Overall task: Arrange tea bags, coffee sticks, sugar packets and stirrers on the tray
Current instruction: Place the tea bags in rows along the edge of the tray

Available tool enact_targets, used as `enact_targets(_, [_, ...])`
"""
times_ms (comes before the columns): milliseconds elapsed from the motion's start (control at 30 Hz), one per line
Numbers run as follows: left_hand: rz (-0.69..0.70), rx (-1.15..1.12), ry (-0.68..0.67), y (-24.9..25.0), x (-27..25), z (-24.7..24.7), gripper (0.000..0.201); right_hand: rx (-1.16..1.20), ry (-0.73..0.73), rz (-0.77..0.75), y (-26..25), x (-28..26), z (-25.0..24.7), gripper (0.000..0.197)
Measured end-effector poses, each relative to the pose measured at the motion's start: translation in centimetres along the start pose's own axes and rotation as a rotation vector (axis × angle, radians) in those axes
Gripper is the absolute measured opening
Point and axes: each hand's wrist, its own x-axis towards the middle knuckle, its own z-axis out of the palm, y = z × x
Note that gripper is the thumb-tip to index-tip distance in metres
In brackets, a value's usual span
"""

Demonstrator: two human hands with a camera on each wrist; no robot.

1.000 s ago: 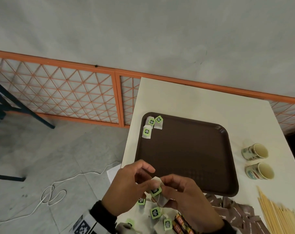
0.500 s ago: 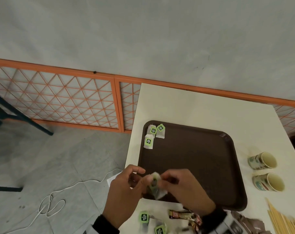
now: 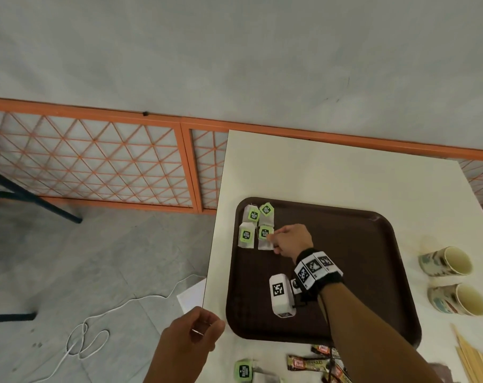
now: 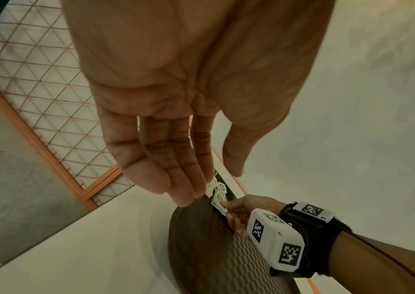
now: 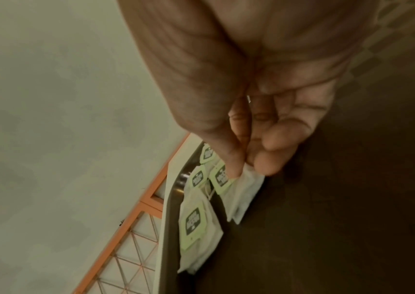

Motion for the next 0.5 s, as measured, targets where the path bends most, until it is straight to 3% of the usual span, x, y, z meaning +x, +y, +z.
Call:
enact_targets(200, [0.013,0.038,-0.011,0.1,0.1,-0.3,0.015,0.054,0.027,0.002,-0.1,-0.4,0.4,0.023])
enact_targets(500, [0.07,0.042,-0.036,0.3,-1.4,-0.5,0.013,0.048,0.05,-0.043,0.1,-2.6,-0.8,0.017])
